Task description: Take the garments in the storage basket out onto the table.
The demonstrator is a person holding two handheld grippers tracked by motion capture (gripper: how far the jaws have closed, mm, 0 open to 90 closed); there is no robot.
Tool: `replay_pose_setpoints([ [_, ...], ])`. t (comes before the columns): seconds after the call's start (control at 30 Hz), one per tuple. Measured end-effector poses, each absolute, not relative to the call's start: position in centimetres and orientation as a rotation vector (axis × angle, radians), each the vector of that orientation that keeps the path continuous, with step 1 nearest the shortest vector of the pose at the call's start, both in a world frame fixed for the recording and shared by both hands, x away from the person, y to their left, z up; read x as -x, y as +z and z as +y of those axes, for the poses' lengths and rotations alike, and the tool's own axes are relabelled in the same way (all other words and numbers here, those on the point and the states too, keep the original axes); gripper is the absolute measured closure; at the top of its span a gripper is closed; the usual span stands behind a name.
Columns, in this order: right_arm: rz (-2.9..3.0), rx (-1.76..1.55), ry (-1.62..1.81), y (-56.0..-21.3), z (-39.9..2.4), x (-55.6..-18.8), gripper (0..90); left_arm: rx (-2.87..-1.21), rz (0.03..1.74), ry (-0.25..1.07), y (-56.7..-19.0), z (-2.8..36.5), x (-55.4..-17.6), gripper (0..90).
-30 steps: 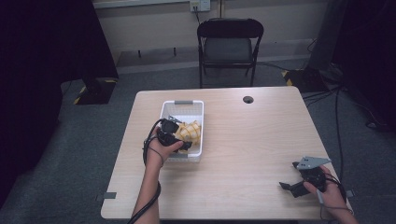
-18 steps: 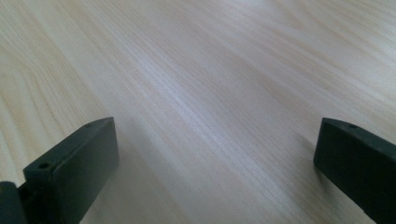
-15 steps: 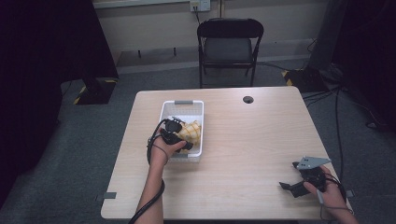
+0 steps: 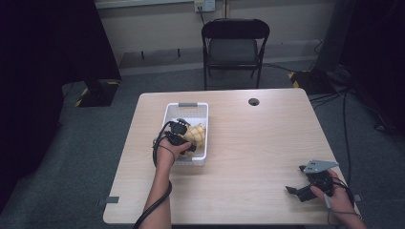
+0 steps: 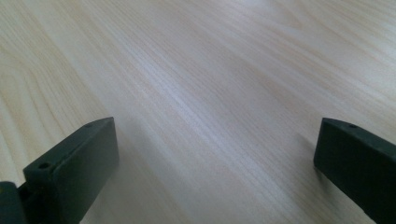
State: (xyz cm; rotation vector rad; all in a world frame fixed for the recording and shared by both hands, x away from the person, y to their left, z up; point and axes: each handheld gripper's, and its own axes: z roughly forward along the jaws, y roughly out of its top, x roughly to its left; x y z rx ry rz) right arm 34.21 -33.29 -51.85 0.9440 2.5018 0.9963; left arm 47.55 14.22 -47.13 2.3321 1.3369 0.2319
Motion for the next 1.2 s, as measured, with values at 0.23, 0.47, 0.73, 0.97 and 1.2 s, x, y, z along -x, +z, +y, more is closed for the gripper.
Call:
replay_pose_setpoints([
  [0.23,2.502,-0.944,0.996,-51.9,-33.3,-34.2,0.0,-2.348,1.346,0.248,-47.4,14.4,-47.6,32.9],
  [0.47,2.502,-0.944,0.996,-51.9,-33.3,-34.2,0.0,-2.347,1.363,0.294,-47.6,14.7,-47.4,50.1],
  [0.73,2.502,-0.943,0.997,-51.9,-33.3,-34.2,0.0,-2.253,1.376,0.318,-47.0,15.3,-46.8,57.0],
  [0.97,2.502,-0.945,0.996,-51.9,-33.3,-34.2,0.0,-2.159,1.358,0.335,-45.6,16.1,-46.0,57.5],
  [1.2,2.502,-0.944,0.996,-51.9,-33.3,-34.2,0.0,-2.063,1.337,0.339,-43.9,16.9,-45.5,57.4],
])
